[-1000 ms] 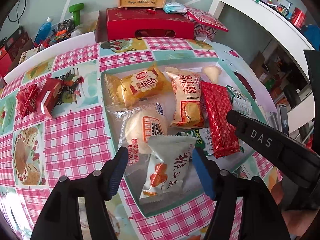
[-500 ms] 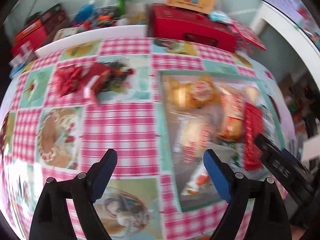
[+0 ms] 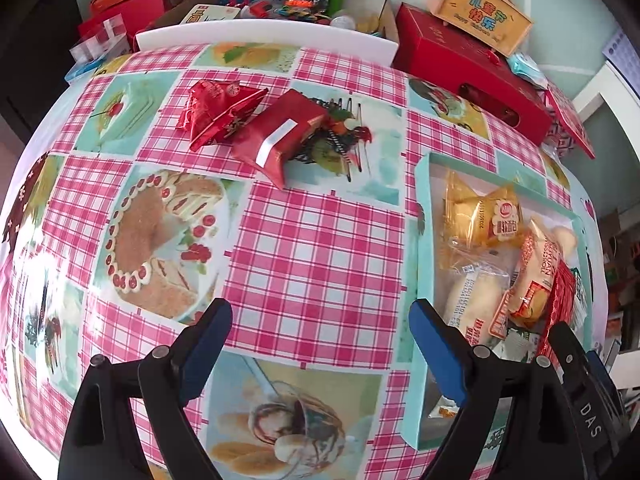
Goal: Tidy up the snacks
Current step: 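Lower both packets into the tray and open both tools, then move both tools back to the red candy bag and red box pack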
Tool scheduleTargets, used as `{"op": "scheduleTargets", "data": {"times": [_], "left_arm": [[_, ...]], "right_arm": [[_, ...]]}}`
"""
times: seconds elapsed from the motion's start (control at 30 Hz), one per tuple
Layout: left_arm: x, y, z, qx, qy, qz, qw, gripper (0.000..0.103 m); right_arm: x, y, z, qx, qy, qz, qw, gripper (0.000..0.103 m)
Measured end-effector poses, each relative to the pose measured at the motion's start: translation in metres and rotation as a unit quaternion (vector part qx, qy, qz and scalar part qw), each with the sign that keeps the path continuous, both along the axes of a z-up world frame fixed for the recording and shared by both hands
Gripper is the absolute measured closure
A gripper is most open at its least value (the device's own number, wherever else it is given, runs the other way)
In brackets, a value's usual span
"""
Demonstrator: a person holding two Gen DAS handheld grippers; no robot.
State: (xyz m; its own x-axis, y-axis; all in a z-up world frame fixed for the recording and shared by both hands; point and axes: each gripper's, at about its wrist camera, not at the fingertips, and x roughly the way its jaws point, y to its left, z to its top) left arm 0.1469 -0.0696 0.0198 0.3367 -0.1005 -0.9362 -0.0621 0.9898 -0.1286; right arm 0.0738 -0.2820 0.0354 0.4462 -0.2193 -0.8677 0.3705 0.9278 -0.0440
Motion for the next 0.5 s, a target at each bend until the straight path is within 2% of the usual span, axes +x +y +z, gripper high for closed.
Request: {"op": "scheduleTargets", "data": {"times": [0.13,0.2,0.23,0.27,0.5], "left_arm": [[0.0014,0.0034,0.0000,-0.002,-0.001,0.004,1.0000,0.013],[0.0020,0.0044,-0.0006,-0.001,-0.001,0.005,1.0000,0.009],[0.0019,0.0043,-0.0010,0.003,-0.001,0.007,1.0000,0.001],[0.0028,0.0042,-0.0017,0.006,-0.001,0.008,1.0000,0.000],[0.0016,0.0031,-0.0016,0.005,-0.003,0.003,1.0000,0.000]], "right_arm": [[0.0006,0.0030,-0.0002,-0.001,0.000,0.003,1.000,0.014],[0.0005,0.0034,-0.0006,0.002,-0.003,0.005,1.000,0.013],[0.0005,0.0036,-0.0011,0.003,-0.003,0.005,1.000,0.002],[0.0004,0.0035,-0.0015,0.003,-0.004,0.005,1.000,0.000],[0.0019,0.0053,-0.0032,0.002,-0.002,0.011,1.000,0.000]]}}
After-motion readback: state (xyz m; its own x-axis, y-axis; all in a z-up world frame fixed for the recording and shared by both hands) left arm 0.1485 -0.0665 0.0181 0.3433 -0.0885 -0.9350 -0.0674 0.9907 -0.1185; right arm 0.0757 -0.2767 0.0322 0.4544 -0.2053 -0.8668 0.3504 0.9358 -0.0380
